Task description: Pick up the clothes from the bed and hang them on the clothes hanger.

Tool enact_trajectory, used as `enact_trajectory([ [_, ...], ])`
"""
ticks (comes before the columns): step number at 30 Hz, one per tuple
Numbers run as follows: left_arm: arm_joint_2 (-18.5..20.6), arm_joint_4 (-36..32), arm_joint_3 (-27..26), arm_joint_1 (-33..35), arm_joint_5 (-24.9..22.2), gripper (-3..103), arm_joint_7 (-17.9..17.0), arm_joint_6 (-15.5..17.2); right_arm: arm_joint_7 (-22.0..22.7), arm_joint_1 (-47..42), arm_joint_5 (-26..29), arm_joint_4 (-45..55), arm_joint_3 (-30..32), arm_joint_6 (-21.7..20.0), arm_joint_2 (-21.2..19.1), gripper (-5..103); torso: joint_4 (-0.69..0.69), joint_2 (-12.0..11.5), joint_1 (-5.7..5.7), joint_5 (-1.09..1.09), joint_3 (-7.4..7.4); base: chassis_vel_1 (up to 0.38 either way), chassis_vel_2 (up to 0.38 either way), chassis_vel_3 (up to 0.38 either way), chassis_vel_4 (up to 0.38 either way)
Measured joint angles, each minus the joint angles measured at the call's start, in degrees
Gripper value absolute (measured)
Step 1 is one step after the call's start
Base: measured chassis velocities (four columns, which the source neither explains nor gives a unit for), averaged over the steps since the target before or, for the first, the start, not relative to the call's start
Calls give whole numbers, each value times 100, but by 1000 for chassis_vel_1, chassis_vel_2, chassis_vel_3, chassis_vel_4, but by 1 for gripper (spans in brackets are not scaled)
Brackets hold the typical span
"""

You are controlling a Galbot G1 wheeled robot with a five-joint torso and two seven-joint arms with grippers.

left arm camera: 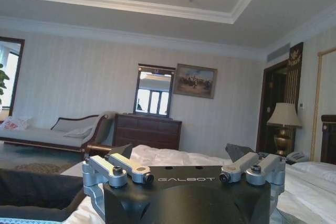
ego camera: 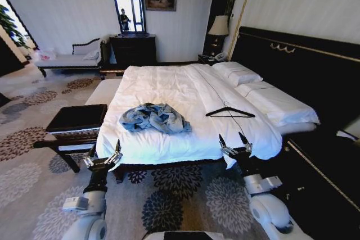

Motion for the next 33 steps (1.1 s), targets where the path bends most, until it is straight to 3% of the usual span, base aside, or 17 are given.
enact_trajectory([
  [7, 84, -120, -122, 36, -391, 100, 164, -1, 22, 61, -57, -53, -42, -54, 45, 100, 0, 0, 0, 0, 0, 0, 0, 0, 0],
  [14, 300, -29, -519, -71, -919, 100, 163, -84, 75, 214, -186, -244, 66, -40, -343, 100, 0, 0, 0, -1, 0, 0, 0, 0, 0],
  [20, 370, -25, -616, -47, -990, 100, 187, -108, 72, 307, -183, -292, 96, 20, -469, 100, 1, 0, 0, 0, 0, 0, 0, 0, 0],
  [33, 303, -31, -568, 21, -816, 100, 220, -172, 121, 178, -218, -229, -10, 21, -273, 100, 0, 0, 0, 0, 0, 0, 0, 0, 0],
])
